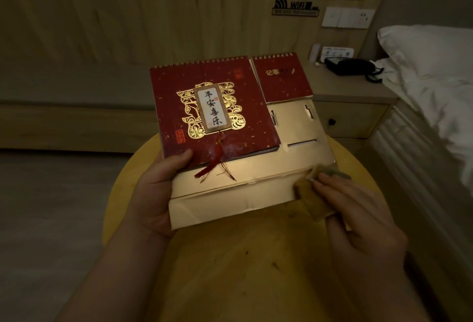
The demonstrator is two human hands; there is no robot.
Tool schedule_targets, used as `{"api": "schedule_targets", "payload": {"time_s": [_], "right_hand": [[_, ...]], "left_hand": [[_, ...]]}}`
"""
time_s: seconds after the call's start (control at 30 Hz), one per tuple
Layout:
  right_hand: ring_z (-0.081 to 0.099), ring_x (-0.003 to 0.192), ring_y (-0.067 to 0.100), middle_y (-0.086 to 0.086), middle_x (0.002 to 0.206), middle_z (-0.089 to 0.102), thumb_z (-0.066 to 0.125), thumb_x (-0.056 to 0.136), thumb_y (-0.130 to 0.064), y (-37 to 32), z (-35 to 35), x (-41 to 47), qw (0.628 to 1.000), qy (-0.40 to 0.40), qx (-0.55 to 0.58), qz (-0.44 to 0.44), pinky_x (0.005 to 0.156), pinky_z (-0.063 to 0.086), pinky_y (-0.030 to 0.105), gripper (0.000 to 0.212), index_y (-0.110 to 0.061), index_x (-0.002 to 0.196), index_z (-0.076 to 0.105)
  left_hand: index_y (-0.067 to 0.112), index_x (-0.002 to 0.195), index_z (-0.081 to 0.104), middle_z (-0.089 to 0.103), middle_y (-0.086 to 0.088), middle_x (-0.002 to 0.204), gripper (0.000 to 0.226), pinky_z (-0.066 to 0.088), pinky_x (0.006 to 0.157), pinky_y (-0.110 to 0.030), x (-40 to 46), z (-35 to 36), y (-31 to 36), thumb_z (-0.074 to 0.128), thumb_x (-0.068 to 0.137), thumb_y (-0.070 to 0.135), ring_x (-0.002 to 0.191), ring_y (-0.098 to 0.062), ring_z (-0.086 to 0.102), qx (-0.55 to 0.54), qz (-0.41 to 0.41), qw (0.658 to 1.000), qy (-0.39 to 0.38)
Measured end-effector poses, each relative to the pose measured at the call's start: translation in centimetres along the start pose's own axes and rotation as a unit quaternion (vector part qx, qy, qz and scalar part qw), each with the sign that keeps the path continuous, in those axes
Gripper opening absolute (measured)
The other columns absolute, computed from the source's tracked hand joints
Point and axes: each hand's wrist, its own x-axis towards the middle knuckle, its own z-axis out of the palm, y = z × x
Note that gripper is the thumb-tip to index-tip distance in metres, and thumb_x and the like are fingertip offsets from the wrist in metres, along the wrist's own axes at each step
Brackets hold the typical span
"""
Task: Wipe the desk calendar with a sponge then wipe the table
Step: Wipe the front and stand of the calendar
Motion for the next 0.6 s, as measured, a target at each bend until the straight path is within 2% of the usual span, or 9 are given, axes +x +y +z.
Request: {"api": "schedule_targets", "payload": {"time_s": [0.13,0.2,0.27,0.37,0.43,0.5,0.6], "right_hand": [[0.064,0.122,0.019,0.0,0.131,0.072,0.052,0.095,-0.01,-4.7,3.0,-1.1,0.997,-0.048,0.041,-0.044,0.113,0.046,0.03,0.038,-0.008,0.122,0.078],[0.067,0.118,0.018,0.003,0.128,0.075,0.046,0.105,-0.013,-7.4,4.8,-1.8,0.992,-0.051,0.072,-0.088,0.11,0.049,0.031,0.037,-0.006,0.118,0.08],[0.069,0.116,0.017,0.003,0.127,0.077,0.034,0.115,-0.02,-9.9,6.4,-2.3,0.987,-0.052,0.101,-0.117,0.105,0.054,0.033,0.048,-0.008,0.117,0.081],[0.072,0.115,0.017,0.0,0.127,0.077,0.038,0.117,-0.026,-12.4,7.8,-2.6,0.983,-0.061,0.11,-0.13,0.102,0.057,0.032,0.046,-0.013,0.117,0.082],[0.071,0.116,0.016,-0.001,0.127,0.077,0.041,0.116,-0.025,-12.8,7.8,-2.5,0.984,-0.062,0.112,-0.127,0.101,0.057,0.031,0.043,-0.014,0.116,0.083],[0.068,0.118,0.015,0.0,0.127,0.077,0.039,0.117,-0.025,-12.0,7.3,-2.0,0.984,-0.052,0.107,-0.129,0.104,0.056,0.032,0.045,-0.013,0.117,0.082],[0.061,0.124,0.014,0.0,0.132,0.073,0.037,0.114,-0.017,-8.8,5.5,-0.8,0.987,-0.063,0.097,-0.113,0.115,0.044,0.026,0.042,-0.01,0.123,0.077]], "left_hand": [[0.015,0.124,0.073,0.076,-0.019,0.117,0.041,0.062,0.079,-0.056,0.2,0.7,-0.6,0.059,0.087,0.01,0.096,-0.038,0.076,-0.012,-0.003,1.0,0.001],[0.015,0.12,0.075,0.078,-0.018,0.112,0.038,0.063,0.078,-0.055,0.3,1.0,-0.9,0.058,0.087,0.009,0.093,-0.038,0.077,-0.011,0.001,1.0,0.006],[0.012,0.117,0.077,0.079,-0.018,0.108,0.037,0.064,0.076,-0.051,0.3,1.1,-0.8,0.06,0.085,0.01,0.09,-0.036,0.078,-0.007,-0.002,1.0,0.011],[0.017,0.103,0.083,0.08,-0.015,0.102,0.029,0.065,0.073,-0.044,0.1,0.7,-0.4,0.064,0.082,0.013,0.084,-0.031,0.078,0.037,-0.004,0.999,0.021],[0.018,0.101,0.084,0.08,-0.015,0.103,0.027,0.065,0.076,-0.045,0.0,0.5,-0.2,0.063,0.084,0.014,0.086,-0.031,0.078,0.041,-0.008,0.999,0.02],[0.015,0.109,0.081,0.078,-0.018,0.109,0.031,0.061,0.084,-0.052,-0.1,0.4,-0.2,0.06,0.086,0.012,0.092,-0.035,0.077,0.026,-0.01,1.0,0.012],[0.014,0.121,0.074,0.076,-0.019,0.114,0.038,0.059,0.088,-0.058,-0.2,0.3,-0.1,0.056,0.088,0.009,0.097,-0.038,0.075,0.011,-0.011,1.0,-0.013]]}}
